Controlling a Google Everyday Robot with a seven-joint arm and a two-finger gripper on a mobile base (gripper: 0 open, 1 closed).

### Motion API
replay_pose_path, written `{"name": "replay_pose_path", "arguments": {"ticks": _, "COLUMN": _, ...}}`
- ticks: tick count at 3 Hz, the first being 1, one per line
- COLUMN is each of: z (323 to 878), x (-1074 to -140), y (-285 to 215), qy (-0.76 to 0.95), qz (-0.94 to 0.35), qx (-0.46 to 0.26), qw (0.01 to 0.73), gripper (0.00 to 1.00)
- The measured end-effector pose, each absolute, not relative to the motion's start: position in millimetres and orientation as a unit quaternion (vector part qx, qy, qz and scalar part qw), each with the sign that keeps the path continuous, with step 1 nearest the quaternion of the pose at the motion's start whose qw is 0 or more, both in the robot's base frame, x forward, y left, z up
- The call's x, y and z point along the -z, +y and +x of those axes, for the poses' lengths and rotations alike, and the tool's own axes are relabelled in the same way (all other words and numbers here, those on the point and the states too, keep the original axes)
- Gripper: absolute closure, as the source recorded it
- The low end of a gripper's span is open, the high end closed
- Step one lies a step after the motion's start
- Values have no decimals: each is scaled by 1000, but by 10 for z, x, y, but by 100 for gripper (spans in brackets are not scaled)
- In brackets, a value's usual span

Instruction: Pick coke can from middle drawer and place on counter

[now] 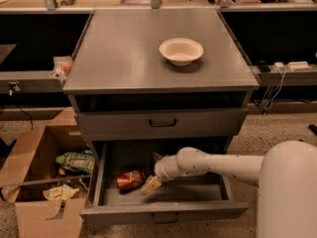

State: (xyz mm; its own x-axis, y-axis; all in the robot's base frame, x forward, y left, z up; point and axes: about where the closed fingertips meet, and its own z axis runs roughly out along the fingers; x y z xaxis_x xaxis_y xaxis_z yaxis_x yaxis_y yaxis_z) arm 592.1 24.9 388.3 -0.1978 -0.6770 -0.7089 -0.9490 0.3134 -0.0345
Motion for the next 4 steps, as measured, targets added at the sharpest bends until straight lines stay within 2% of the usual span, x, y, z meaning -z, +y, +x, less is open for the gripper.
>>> {"name": "replay_pose_path", "arguments": {"ticks": 1, "z": 6017, "x": -3749, "y": 267, "qy": 744, "qz": -543, "qx": -211, "qw": 328, "gripper": 0}}
{"name": "replay_pose_path", "arguments": {"ticks": 3, "z": 6074, "x": -3730, "y": 671, "qy": 713, "qz": -581, "qx": -221, "qw": 325, "gripper": 0}}
{"name": "replay_pose_path", "arguments": {"ticks": 4, "z": 6058, "x": -3697, "y": 795, "qy": 705, "qz": -594, "qx": -223, "qw": 318, "gripper": 18}}
